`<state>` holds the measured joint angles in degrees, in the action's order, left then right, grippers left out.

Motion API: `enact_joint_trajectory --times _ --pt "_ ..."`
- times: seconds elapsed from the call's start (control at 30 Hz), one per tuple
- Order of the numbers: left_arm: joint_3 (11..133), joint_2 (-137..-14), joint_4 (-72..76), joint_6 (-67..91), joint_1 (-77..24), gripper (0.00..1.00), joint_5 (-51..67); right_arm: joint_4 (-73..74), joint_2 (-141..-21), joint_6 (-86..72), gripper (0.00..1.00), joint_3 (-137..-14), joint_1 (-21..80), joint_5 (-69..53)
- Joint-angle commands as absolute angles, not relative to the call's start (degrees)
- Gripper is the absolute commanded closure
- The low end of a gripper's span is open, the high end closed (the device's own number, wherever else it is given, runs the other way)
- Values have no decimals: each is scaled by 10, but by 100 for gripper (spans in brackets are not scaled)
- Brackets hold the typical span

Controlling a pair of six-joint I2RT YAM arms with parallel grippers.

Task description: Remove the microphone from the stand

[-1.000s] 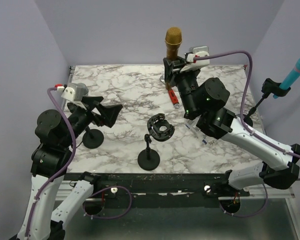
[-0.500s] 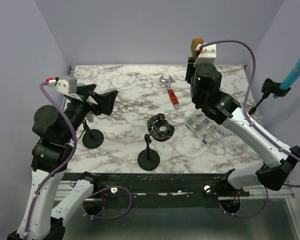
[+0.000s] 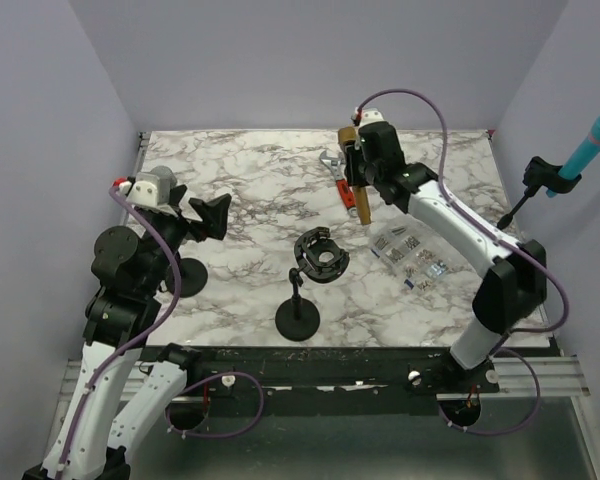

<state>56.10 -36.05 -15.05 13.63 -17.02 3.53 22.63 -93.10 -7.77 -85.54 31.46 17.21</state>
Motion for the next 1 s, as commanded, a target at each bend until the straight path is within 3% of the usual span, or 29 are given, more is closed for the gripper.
enact_joint_trajectory --times 0.0,0.43,0.97 --pt "535 -322 -108 120 -171 2 -23 237 -1043 -62 99 -940 287 58" --pt "523 -317 -104 124 -172 5 -55 394 -1364 -15 99 -1327 281 -43" --pt "520 -339 -100 126 -172 6 -45 328 -1447 -74 99 -1298 285 -60"
